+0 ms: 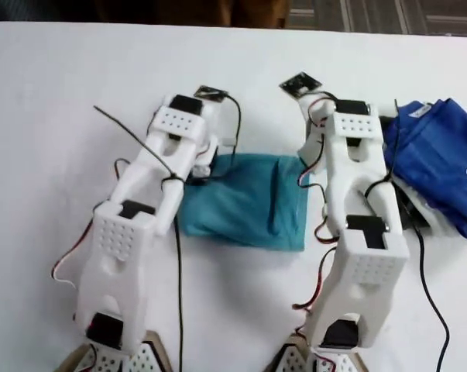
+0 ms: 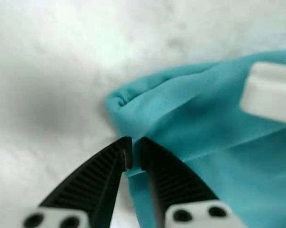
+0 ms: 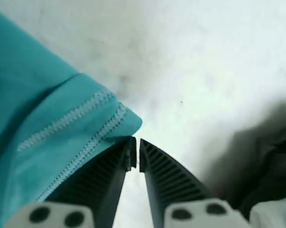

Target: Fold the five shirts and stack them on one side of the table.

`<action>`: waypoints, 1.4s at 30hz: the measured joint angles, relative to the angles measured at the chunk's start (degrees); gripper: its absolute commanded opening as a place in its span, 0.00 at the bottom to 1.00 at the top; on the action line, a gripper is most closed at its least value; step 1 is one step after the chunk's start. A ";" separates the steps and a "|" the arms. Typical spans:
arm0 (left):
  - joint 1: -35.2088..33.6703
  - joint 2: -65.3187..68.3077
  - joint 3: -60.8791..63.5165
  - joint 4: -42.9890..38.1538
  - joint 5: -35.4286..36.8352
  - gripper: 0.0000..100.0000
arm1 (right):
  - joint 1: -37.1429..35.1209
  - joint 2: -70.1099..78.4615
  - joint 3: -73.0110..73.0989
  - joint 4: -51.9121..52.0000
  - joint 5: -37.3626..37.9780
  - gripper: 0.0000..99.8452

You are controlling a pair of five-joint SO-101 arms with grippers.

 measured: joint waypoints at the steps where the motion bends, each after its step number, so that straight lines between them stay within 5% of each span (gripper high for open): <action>1: -0.09 0.00 0.00 0.00 0.00 0.06 | -0.09 -0.09 0.00 0.53 -0.18 0.02; 17: -0.09 0.00 0.00 0.00 0.00 0.06 | -16.00 -8.97 0.00 6.07 -2.46 0.02; 42: -1.67 0.00 0.00 0.00 3.60 0.06 | 0.35 2.37 0.00 7.47 -4.75 0.02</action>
